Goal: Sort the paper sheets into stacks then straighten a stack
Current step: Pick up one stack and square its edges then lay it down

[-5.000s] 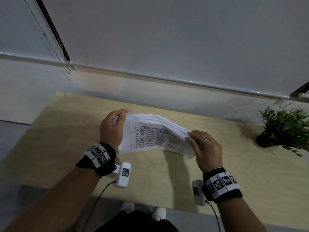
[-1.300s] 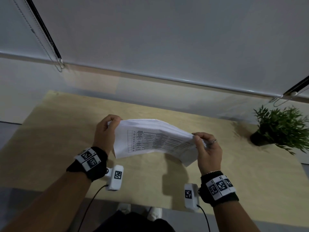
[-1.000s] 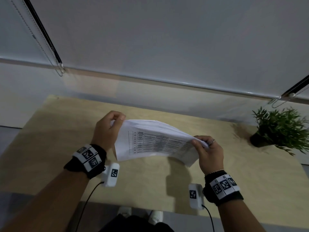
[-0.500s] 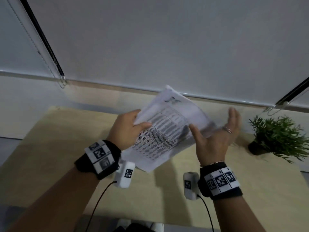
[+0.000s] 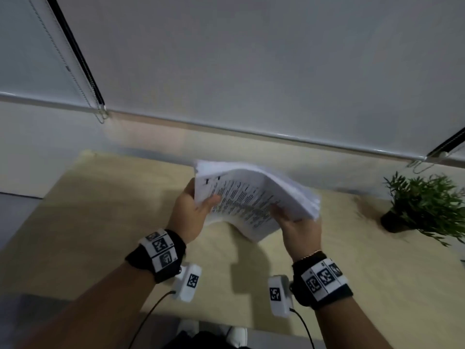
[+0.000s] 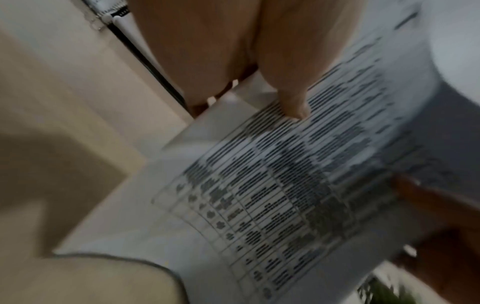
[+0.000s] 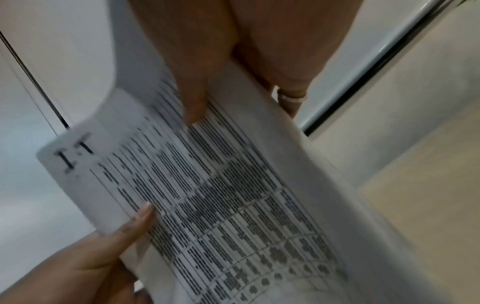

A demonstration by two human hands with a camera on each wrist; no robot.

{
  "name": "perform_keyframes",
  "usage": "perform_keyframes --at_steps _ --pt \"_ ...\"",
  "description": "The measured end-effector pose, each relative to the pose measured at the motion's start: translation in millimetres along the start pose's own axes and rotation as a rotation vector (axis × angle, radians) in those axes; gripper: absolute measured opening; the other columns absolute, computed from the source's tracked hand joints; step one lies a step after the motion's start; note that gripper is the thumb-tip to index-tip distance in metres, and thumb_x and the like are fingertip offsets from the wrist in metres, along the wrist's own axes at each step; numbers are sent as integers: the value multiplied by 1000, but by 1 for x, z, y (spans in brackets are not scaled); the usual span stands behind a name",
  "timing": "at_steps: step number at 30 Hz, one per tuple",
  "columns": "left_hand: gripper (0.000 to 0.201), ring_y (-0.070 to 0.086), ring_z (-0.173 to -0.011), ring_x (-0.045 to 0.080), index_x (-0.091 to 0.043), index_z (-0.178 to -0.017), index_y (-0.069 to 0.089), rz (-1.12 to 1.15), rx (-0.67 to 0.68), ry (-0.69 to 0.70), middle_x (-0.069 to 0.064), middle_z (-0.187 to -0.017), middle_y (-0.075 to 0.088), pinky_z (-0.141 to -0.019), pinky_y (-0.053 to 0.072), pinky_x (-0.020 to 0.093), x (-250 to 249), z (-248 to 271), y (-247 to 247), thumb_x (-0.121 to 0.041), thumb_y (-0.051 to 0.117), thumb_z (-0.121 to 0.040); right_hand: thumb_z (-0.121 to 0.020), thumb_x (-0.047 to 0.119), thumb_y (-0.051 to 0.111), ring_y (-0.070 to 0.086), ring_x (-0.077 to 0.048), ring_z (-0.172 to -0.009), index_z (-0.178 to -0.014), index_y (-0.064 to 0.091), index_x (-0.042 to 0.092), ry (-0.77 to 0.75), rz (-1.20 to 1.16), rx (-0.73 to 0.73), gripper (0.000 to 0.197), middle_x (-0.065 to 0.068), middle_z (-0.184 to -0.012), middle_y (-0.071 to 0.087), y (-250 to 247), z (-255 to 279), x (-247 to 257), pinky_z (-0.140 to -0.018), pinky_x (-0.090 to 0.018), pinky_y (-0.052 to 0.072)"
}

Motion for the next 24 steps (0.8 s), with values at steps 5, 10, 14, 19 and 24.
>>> perform_keyframes --at_steps 5,10,14,19,24 --pt "23 56 -101 -20 -18 -125 40 11 4 -21 -5 -118 58 -85 40 2 8 0 3 -11 44 -103 -79 -6 73 61 18 -77 -98 67 18 17 -43 14 31 17 -88 67 14 -4 4 -68 -3 44" --pt "19 58 -97 -20 -27 -118 39 -28 29 0 -18 -112 59 -81 42 2 5 2 1 -16 43 -103 -82 -1 72 65 5 -76 -92 70 19 85 -75 7 23 17 -80 73 12 -10 -2 -74 -26 57" --pt "15 67 -96 -5 -28 -111 46 -20 49 10 -26 -103 70 -81 50 19 6 1 -4 -20 53 -100 -84 6 73 69 -12 -95 -115 62 7 92 -154 26 33 -5 -105 71 5 -9 1 -84 -37 58" --pt "46 58 -114 4 -14 -143 29 145 -104 247 1 -134 54 -95 44 15 -47 1 2 -14 47 -100 -85 12 67 64 -8 -90 -117 54 10 -112 -251 -67 34 0 -97 66 5 -14 42 -78 -18 50" --pt "37 56 -127 4 -9 -137 53 115 -215 307 8 -138 59 -100 41 11 -70 -6 8 -21 46 -102 -88 16 61 61 0 -73 -89 67 8 -113 -249 -184 10 15 -75 68 11 -21 47 -70 -14 47"
Point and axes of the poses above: each hand's wrist, its own z-axis away from the middle knuckle, its own y-axis out of the palm, x = y × z, the point moved 1 cm from there along -z, towards the middle knuckle
